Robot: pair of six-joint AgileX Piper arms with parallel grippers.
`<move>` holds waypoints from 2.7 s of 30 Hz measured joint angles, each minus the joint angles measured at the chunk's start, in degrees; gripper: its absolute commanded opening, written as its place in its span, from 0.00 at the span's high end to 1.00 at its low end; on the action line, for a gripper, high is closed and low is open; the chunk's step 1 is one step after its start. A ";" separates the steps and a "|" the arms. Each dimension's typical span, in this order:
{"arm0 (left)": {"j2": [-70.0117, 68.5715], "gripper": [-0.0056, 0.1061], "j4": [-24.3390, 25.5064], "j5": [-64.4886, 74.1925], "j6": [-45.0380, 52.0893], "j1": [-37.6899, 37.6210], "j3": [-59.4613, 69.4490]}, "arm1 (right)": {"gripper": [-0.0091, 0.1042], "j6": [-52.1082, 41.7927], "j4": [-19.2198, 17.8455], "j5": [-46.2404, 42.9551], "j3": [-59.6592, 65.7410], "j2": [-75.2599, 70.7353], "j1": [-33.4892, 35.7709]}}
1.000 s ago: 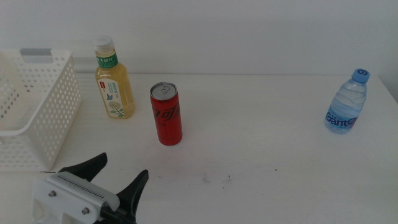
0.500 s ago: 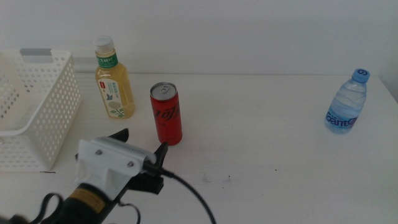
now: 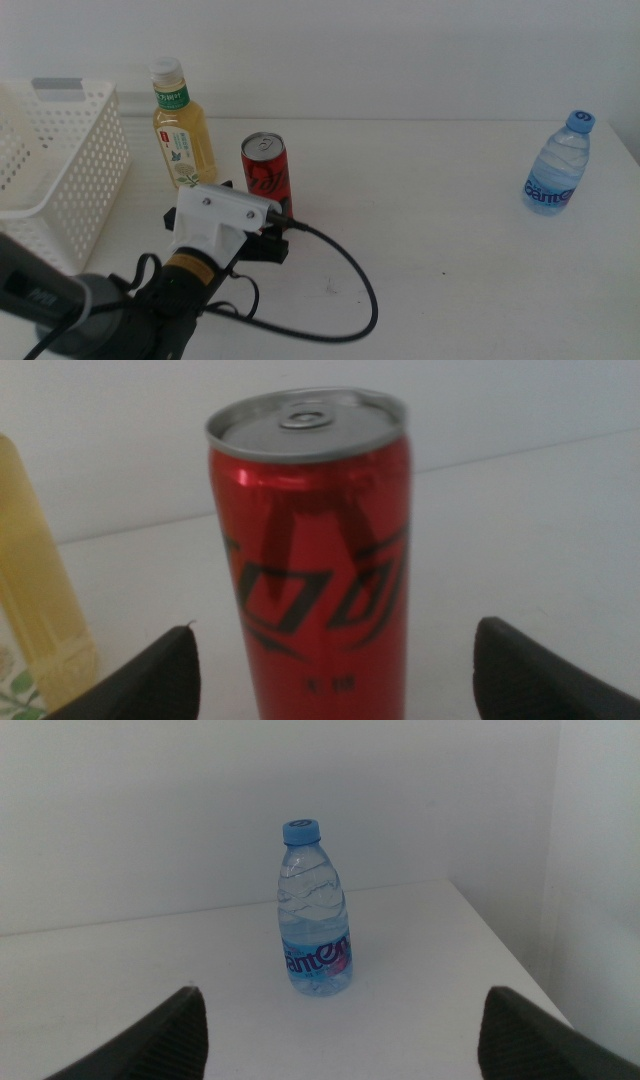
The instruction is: Use arms to grab the bottles and put them into the dustbin to the left of the table.
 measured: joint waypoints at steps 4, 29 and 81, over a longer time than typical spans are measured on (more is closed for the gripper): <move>2.31 0.11 0.00 2.13 0.00 0.88 -4.39 | 0.11 0.00 0.00 0.00 0.00 0.00 0.00; 13.77 0.52 0.04 4.85 -0.12 2.06 -16.88 | 0.11 0.00 0.00 0.00 0.00 0.00 0.00; -8.15 0.96 7.78 135.33 16.34 44.73 -69.32 | 0.11 0.00 0.00 0.00 0.00 0.00 0.00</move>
